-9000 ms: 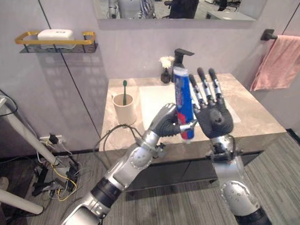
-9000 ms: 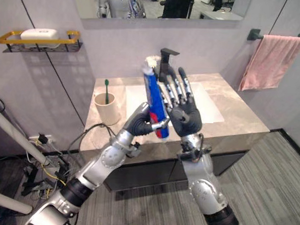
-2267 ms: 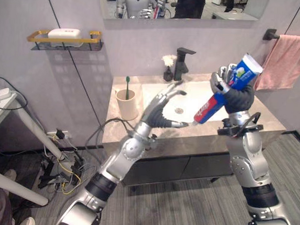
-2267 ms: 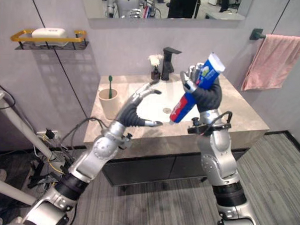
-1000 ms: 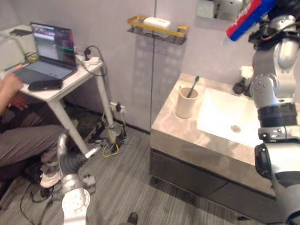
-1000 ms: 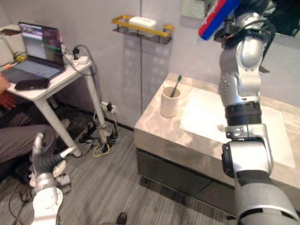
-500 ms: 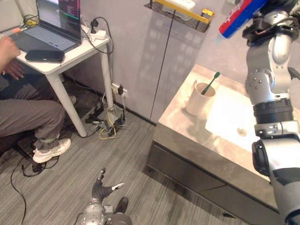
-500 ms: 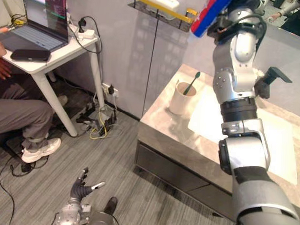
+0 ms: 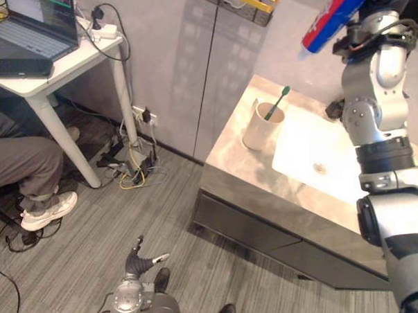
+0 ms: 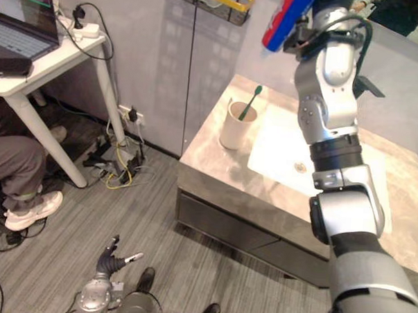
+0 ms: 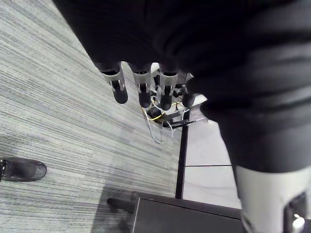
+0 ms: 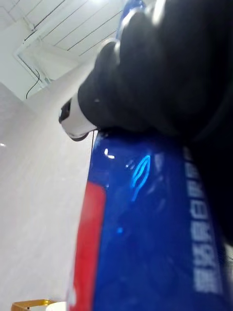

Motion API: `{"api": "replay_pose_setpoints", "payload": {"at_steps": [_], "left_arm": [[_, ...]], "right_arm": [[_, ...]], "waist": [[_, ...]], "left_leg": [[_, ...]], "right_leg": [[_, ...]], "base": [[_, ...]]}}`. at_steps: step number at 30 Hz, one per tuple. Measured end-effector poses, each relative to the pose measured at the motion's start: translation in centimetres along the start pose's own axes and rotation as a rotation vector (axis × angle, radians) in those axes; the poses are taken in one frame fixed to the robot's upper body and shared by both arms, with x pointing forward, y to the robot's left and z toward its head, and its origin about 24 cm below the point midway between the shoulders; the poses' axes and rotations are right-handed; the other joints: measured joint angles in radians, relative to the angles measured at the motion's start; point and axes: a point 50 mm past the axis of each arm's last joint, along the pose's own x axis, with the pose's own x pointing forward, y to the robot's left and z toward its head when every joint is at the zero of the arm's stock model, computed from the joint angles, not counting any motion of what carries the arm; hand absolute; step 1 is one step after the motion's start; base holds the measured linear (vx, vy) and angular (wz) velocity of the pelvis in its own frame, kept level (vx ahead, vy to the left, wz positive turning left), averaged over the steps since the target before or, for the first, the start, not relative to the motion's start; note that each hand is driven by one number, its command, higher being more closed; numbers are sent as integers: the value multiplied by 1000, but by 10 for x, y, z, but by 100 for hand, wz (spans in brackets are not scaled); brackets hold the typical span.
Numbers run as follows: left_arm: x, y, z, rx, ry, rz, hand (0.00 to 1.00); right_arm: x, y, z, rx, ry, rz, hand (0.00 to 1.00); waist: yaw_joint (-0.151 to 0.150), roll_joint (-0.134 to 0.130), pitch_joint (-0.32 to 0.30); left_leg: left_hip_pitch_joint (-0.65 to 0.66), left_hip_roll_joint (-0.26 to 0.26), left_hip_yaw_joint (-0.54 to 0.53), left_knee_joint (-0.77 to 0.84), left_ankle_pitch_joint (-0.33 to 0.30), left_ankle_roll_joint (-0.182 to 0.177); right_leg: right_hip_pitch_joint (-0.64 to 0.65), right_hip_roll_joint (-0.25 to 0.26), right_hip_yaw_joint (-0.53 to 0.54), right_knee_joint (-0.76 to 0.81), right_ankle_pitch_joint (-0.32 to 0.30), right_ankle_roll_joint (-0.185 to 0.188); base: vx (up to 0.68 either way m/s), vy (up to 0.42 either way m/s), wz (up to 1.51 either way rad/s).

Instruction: Organize washtable

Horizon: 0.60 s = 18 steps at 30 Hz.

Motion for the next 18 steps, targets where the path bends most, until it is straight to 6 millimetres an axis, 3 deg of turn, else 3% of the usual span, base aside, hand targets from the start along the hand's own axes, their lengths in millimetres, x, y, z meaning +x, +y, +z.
{"api": "replay_pose_setpoints", "payload": {"at_steps": [4,10,18], "left_arm": [[-3,-1,-14,9,59,-7,0],[-2,4,-23,0,107,18,0],[-2,9,-35,-45,170,47,0]], "right_arm": [[-11,-2,-2,-16,2,22,100],[-11,-4,2,-39,-8,32,100],[-18,10,14,-35,-65,125,100]], "waist": [[-10,6,7],[-23,22,36],[-33,40,54]], "left_leg": [[4,-1,6,1,0,0],[-5,4,19,-4,0,1],[-14,7,41,-3,0,1]], "right_leg": [[-2,-2,8,5,-1,0],[-33,-3,29,33,-5,-4],[-55,-3,49,36,-5,-5]], "base": [[-1,26,-5],[-34,28,-10],[-10,19,-7]]}}
